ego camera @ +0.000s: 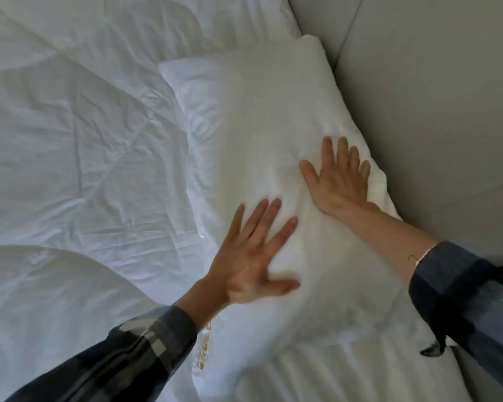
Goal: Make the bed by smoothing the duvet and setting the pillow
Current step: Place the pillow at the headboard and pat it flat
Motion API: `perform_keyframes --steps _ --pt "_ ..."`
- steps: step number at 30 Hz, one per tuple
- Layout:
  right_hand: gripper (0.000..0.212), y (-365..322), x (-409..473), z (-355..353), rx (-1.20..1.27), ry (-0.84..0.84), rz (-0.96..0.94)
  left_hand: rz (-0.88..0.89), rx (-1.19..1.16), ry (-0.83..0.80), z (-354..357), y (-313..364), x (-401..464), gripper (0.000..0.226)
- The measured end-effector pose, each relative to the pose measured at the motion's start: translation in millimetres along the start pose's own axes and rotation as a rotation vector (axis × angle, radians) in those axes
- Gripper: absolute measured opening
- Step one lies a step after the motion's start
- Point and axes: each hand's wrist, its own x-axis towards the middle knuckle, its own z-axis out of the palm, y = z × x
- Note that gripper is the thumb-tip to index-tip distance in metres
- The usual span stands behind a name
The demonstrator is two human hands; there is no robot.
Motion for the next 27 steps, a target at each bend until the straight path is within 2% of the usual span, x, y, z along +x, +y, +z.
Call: perform_keyframes --steps 3,5,7,8,10,12,14,16,17,18,20,22,24,27 --pt "0.078 1 -20 0 -0.008 0.075 -0.073 0.141 0.058 -0.016 10 7 -26 0.116" --pt "0.079 8 -38 9 -0.06 0.027 -0.103 0.212 0.141 -0.095 16 0 -46 0.117" --pt "0.084 21 -45 13 -0.059 -0.051 0.027 0.2 0.252 -0.209 14 -17 -63 0.118" --pt "0.086 25 -43 11 -0.045 -0.066 0.107 0.127 0.279 -0.236 9 -28 -70 0.117" --pt "0.09 38 -37 3 0.002 -0.079 0.28 -0.113 0.231 -0.261 -1 -37 -82 0.109" --pt "0.093 47 -40 -2 0.061 -0.051 0.411 -0.452 0.028 -0.285 -3 -29 -101 0.097" --pt "0.091 54 -53 4 0.08 0.031 0.403 -0.806 -0.46 -0.206 7 -9 -116 0.084" --pt "0.086 60 -68 19 0.09 -0.013 0.384 -1.122 -1.025 0.008 20 10 -120 0.083" --pt "0.085 63 -73 22 0.109 -0.077 0.433 -1.241 -1.196 0.066 26 18 -119 0.084" --pt "0.085 65 -74 21 0.117 -0.117 0.486 -1.309 -1.252 0.061 29 24 -116 0.081" --pt "0.081 61 -78 18 0.039 -0.093 0.466 -1.32 -1.061 0.032 35 27 -119 0.052" --pt "0.062 44 -96 15 -0.095 0.111 0.275 -1.263 -0.747 0.02 30 21 -131 0.027" --pt "0.039 15 -118 12 -0.139 0.293 0.041 -1.172 -0.574 -0.03 16 10 -142 0.022" --pt "0.03 -48 -178 11 -0.173 0.232 -0.163 -1.13 -0.417 -0.141 -12 -4 -185 0.015"
